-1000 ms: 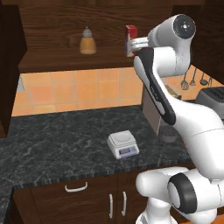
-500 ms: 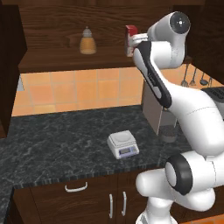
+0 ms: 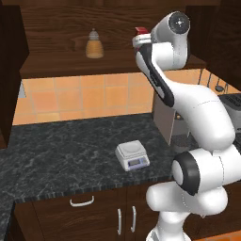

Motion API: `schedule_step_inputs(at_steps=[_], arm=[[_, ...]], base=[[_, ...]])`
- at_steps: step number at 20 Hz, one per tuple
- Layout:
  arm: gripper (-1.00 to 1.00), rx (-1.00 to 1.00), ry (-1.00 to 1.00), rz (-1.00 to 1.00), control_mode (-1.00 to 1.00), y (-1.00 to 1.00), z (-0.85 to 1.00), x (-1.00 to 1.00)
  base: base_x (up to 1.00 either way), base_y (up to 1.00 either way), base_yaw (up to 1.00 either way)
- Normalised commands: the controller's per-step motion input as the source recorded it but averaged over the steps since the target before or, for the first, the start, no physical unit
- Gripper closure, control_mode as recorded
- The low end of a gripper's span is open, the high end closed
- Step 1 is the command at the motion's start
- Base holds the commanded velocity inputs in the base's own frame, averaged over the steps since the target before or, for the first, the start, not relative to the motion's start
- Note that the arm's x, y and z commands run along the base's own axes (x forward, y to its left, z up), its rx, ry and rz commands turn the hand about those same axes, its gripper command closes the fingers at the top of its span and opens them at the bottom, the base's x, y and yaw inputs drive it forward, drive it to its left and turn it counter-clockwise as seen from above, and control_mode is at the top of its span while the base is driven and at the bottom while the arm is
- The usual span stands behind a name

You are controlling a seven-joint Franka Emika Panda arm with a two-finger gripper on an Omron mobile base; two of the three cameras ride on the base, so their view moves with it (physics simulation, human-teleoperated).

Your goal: Pick the cereal and place it on the digital scale for weighing, and close the cabinet.

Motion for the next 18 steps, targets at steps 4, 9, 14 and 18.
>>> schedule_step_inputs(at_steps=[4, 9, 14, 18], arm=[[-1.00, 0.00, 0.00, -0.02, -1.00, 0.05, -0.07, 0.35], [-1.00, 0.00, 0.01, 0.00, -1.00, -0.03, -0.09, 0.29], [-1.00, 0.00, 0.01, 0.00, -1.00, -0.06, -0.07, 0.28], [-1.00, 0.00, 0.00, 0.00, -1.00, 0.00, -0.09, 0.38]], base=[[0.00, 0.00, 0.00], [0.00, 0.00, 0.00], [0.00, 0.00, 0.00], [0.00, 0.00, 0.00]])
